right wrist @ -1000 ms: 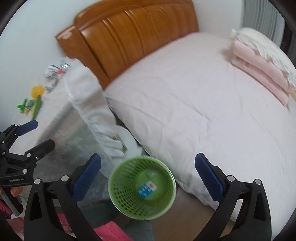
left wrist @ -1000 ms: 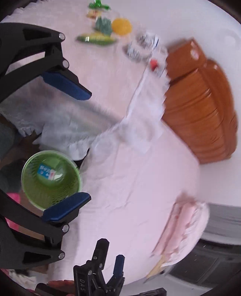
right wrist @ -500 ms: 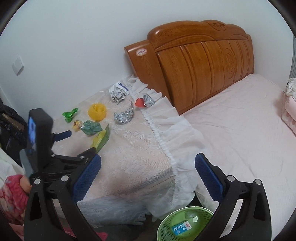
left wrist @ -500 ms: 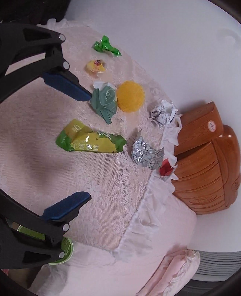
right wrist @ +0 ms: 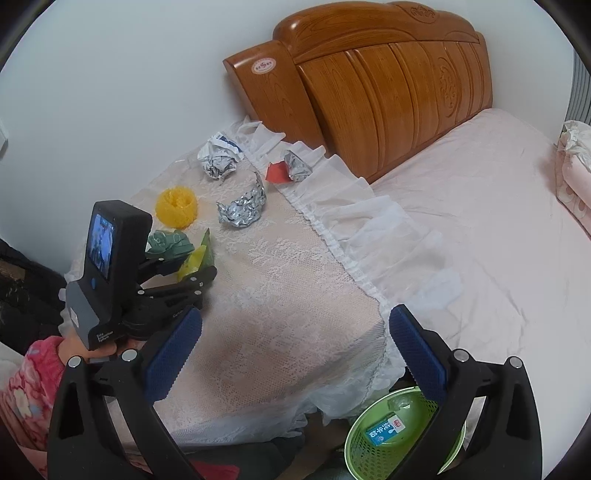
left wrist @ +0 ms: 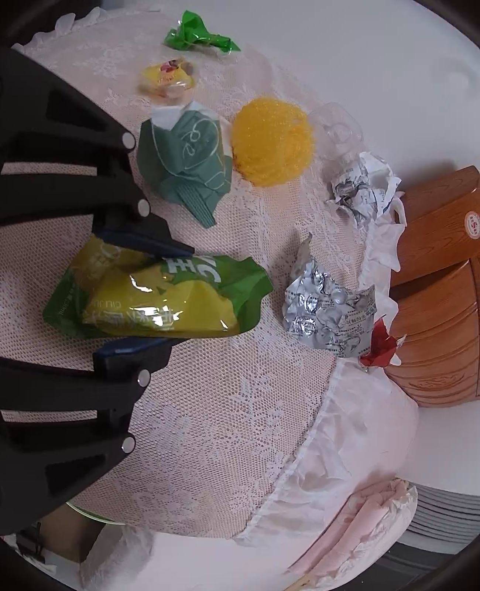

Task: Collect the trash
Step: 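Grasp the green-yellow snack wrapper with the left tool while the right tool grasps crumpled foil, then drop the snack wrapper into the basket with the left tool while the right tool carries the foil over it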

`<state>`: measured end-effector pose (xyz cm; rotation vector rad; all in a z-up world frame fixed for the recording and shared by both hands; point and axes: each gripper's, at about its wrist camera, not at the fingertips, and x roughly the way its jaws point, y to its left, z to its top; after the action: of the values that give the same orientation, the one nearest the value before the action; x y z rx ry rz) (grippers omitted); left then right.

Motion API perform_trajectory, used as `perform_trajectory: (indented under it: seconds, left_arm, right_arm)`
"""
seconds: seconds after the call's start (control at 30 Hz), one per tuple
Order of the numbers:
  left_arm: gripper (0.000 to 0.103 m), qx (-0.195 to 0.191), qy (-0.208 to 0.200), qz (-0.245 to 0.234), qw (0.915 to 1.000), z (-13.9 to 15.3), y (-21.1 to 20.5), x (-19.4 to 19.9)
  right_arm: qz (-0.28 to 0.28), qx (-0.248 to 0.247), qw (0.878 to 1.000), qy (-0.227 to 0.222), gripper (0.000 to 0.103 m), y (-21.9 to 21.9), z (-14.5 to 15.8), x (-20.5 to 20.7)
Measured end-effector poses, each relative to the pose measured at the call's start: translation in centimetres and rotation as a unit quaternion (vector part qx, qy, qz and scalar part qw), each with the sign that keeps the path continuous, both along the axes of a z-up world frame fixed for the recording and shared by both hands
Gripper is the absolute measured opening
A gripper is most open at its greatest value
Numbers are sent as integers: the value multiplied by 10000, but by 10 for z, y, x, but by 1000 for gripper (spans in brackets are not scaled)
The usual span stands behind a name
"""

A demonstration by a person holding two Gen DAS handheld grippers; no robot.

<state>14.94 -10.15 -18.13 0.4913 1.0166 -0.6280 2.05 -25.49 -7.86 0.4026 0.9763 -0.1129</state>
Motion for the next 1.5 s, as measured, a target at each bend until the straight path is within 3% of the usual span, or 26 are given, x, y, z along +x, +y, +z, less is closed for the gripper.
perform_trajectory:
  seconds: [0.27, 0.4, 0.47, 0.63, 0.7, 0.77, 0.83, 0.87, 1.1, 1.2, 1.37, 1.5]
  left_arm:
    - [38, -602, 41, 575, 9965, 46, 50, -15]
    - [38, -705, -39, 802, 9943, 63, 75, -23]
    - [38, -704, -123, 912, 9933, 68, 86, -27]
    - [38, -726, -131, 1122, 9909, 71, 105, -30]
    - [38, -716, -126, 1176, 9904, 70, 110, -30]
    - [38, -701, -120, 1208, 9901, 68, 113, -29]
    - [38, -708, -114, 1249, 9896, 68, 115, -27]
    - [38, -713, -111, 1259, 9894, 69, 115, -26]
    - [38, -761, -194, 1169, 9900, 79, 110, -33]
    - [38, -764, -255, 1005, 9917, 87, 103, -45]
    - [38, -930, -216, 526, 9940, 100, 76, -81]
    - [38, -1023, 25, -37, 9947, 96, 42, -118]
  right_arm:
    - [187, 297, 9993, 140, 101, -7, -21, 87]
    - [344, 446, 9981, 245, 101, 2, -44, 139]
    - [340, 456, 9980, 270, 94, 7, -53, 156]
    - [-9, 635, 9974, 349, 65, 7, -73, 180]
    - [-133, 636, 9971, 396, 59, 6, -79, 186]
    - [-174, 668, 9964, 486, 43, 6, -86, 191]
    - [-194, 908, 9947, 447, 13, 4, -91, 192]
    - [-199, 953, 9944, 408, 9, 4, -91, 192]
    - [-94, 1134, 9935, 46, 9, 6, -67, 161]
    - [33, 1012, 9947, -154, 9, 7, -45, 129]
    - [195, 622, 9977, -189, 9, -2, -16, 37]
    - [-36, 411, 9991, 106, 9, -14, -15, -42]
